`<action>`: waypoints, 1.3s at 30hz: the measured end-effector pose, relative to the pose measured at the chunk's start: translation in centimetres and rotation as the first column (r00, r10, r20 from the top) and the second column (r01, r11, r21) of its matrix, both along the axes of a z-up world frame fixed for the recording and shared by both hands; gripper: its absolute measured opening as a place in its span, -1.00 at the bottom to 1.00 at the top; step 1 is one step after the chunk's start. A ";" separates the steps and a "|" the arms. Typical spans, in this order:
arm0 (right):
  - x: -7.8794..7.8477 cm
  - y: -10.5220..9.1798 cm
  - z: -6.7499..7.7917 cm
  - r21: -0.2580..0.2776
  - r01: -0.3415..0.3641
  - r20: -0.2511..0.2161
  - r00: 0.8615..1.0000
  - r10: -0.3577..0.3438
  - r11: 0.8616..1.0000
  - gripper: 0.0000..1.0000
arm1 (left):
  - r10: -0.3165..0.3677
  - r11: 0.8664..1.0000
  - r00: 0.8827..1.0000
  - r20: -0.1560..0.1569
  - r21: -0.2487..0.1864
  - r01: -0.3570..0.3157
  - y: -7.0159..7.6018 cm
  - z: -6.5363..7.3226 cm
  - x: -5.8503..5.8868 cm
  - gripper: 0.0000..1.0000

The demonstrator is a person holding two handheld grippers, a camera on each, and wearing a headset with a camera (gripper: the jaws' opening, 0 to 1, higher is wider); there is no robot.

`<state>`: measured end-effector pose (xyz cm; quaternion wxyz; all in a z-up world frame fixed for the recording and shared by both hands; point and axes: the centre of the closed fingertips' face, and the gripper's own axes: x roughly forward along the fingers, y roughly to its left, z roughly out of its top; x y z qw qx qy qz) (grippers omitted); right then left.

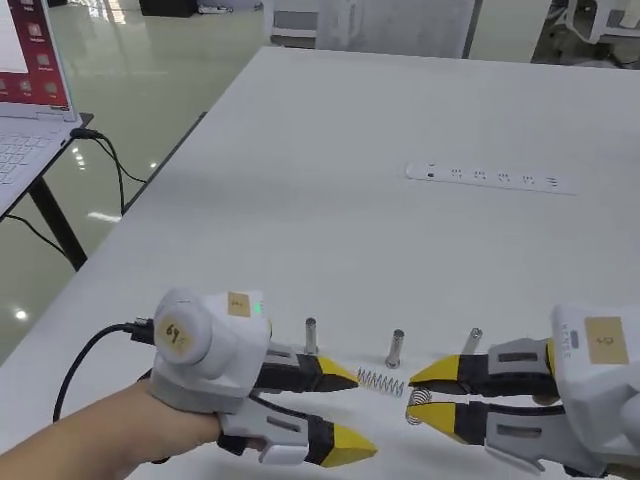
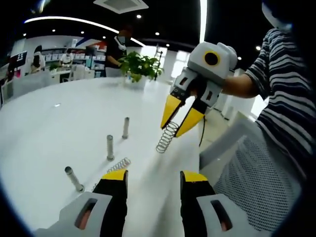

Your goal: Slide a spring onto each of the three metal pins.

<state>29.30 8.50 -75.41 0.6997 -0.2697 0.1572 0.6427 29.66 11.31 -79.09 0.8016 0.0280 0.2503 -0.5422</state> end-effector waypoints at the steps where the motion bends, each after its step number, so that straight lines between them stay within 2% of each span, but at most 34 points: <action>1: 0.1 0.0 0.0 -0.001 0.002 0.001 1.000 -0.002 1.000 -0.86 | 0.006 1.000 1.000 0.000 -0.001 -0.006 0.3 0.1 0.0 -0.26; 11: 0.4 -0.3 0.0 0.002 0.019 0.004 1.000 -0.019 1.000 -0.86 | 0.123 0.992 0.992 -0.009 0.006 -0.123 4.0 -0.1 0.8 -0.01; 14: 0.5 -0.4 -0.1 -0.002 0.022 0.008 1.000 -0.022 1.000 -0.86 | 0.159 0.987 0.987 0.005 0.023 -0.159 5.0 -0.3 1.2 0.26; 16: 0.6 -0.4 -0.1 -0.001 0.026 0.007 1.000 -0.026 1.000 -0.86 | 0.173 0.984 0.985 0.016 0.028 -0.173 5.5 -0.3 1.3 0.38; 18: 0.6 -0.4 -0.1 0.000 0.027 0.007 1.000 -0.027 1.000 -0.86 | 0.193 0.981 0.981 0.014 0.023 -0.194 6.0 -0.2 1.5 0.46; 22: 0.7 -0.5 0.0 0.002 0.034 0.006 0.999 -0.034 0.999 -0.86 | 0.196 0.980 0.980 0.023 0.034 -0.196 6.6 -0.3 1.5 0.75; 25: 0.8 -0.6 0.0 0.004 0.045 0.006 0.999 -0.045 0.999 -0.86 | 0.197 0.980 0.980 0.027 0.036 -0.198 6.8 -0.1 1.3 0.90; 29: 1.0 -0.8 0.0 0.009 0.065 0.001 0.998 -0.065 0.998 -0.86 | 0.200 0.979 0.979 0.031 0.030 -0.201 7.2 0.0 1.2 0.96; 33: 1.8 -1.6 0.1 0.015 0.102 0.007 0.995 -0.102 0.995 -0.85 | 0.212 0.976 0.977 0.035 0.042 -0.214 7.7 -0.2 1.3 0.96; 39: 3.5 -2.8 0.7 0.033 0.181 0.004 0.984 -0.181 0.983 -0.85 | 0.270 0.963 0.962 0.040 -0.004 -0.270 8.2 0.8 2.1 0.96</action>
